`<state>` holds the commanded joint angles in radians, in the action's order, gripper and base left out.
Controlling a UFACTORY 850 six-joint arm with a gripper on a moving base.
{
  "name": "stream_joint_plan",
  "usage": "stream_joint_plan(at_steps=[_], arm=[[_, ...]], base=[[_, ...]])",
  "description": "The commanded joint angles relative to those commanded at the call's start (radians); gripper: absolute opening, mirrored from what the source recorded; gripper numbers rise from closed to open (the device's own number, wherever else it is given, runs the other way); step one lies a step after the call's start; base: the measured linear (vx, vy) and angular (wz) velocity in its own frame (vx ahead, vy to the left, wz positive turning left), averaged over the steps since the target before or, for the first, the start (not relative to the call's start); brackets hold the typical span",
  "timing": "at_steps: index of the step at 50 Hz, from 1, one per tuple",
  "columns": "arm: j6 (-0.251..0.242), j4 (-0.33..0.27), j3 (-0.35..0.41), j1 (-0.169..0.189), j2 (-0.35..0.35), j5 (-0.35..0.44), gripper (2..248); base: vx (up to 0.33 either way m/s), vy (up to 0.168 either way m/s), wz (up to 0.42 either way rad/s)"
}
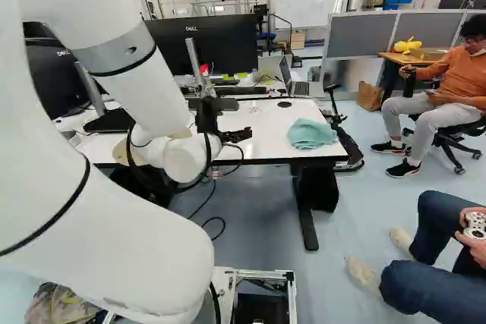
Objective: Clean the table with the green towel
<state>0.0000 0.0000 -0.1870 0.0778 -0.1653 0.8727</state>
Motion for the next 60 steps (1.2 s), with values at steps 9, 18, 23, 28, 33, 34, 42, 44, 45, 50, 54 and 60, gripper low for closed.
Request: stream_joint_plan(at_steps=[9,18,23,28,33,34,42,44,45,50,54,60], arm=[[0.000,0.000,-0.022,0.034,0.024,0.000,247],[0.000,0.000,-0.045,0.068,0.047,0.000,247],[0.000,0.000,-0.057,0.086,0.050,0.000,247],[0.000,0.000,-0.069,0.104,0.050,0.000,247],[0.000,0.000,-0.081,0.122,0.050,0.000,247],[0.000,0.000,-0.084,0.125,0.050,0.000,247],[0.000,0.000,-0.106,0.153,0.052,0.000,247],[0.000,0.000,-0.112,0.159,0.053,0.000,247],[0.000,0.000,-0.115,0.162,0.053,0.000,247],[0.000,0.000,-0.132,0.178,0.058,0.000,247],[0.000,0.000,-0.147,0.191,0.063,0.000,247],[0.000,0.000,-0.170,0.209,0.071,-0.002,247]], base=[[0.000,0.000,0.000],[0.000,0.000,0.000],[0.000,0.000,0.000],[0.000,0.000,0.000],[0.000,0.000,0.000],[0.000,0.000,0.000],[0.000,0.000,0.000],[0.000,0.000,0.000],[0.000,0.000,0.000],[0.000,0.000,0.000],[0.000,0.000,0.000],[0.000,0.000,0.000]])
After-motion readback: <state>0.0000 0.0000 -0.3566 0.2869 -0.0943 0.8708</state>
